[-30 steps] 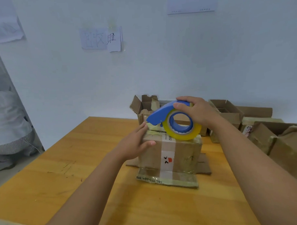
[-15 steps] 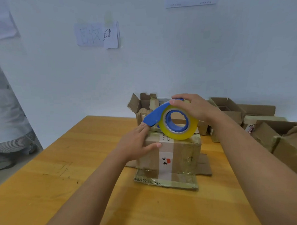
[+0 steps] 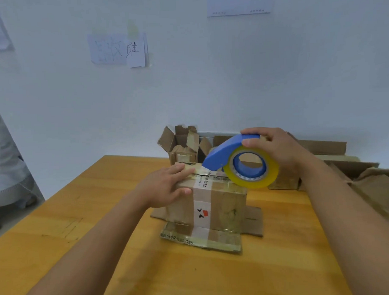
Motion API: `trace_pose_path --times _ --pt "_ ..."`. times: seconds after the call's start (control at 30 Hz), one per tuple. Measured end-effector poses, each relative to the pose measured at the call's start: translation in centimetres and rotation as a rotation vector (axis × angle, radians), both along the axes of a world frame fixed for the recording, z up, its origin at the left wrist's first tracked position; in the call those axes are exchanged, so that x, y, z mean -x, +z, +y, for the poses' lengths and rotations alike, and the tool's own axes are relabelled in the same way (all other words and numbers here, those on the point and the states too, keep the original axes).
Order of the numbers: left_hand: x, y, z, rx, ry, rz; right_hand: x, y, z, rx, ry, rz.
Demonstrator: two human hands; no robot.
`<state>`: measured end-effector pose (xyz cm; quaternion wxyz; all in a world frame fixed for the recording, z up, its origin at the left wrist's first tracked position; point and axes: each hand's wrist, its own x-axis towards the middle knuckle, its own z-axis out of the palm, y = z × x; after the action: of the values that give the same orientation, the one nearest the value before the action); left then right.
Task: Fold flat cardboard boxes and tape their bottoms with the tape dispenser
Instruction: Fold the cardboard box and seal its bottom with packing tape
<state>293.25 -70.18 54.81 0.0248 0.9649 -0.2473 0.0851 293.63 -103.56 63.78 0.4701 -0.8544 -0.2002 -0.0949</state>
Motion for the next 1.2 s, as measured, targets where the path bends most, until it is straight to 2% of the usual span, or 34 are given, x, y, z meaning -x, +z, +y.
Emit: trace_pose_path --times 0.13,0.43,0.7,0.9,1.03,1.2 --pt "-0.1 0.4 -0.4 0.014 -0.019 0.054 0.4 -0.5 0.8 -0.019 -0.02 -0.038" --pt "0.4 -0.5 -5.6 0.009 0.07 -0.124 0.5 -0.8 0.6 -0.043 -0.063 -0.056" --pt "-1.2 -0.2 -3.6 0.028 -0.098 -0.083 -0.3 -0.5 3.0 -0.049 -0.128 -0.035" --pt "-0.8 -1.3 -5.1 0.019 -0.015 -0.219 0.0 -0.3 2.5 -0.016 -0.107 -0.02" --pt "-0.9 -1.4 -4.7 0.003 0.014 -0.178 0.5 0.6 1.3 0.046 -0.045 0.013" --pt "-1.0 -1.4 -4.7 0.02 0.017 -0.141 1.1 -0.2 -1.8 0.036 -0.087 0.002"
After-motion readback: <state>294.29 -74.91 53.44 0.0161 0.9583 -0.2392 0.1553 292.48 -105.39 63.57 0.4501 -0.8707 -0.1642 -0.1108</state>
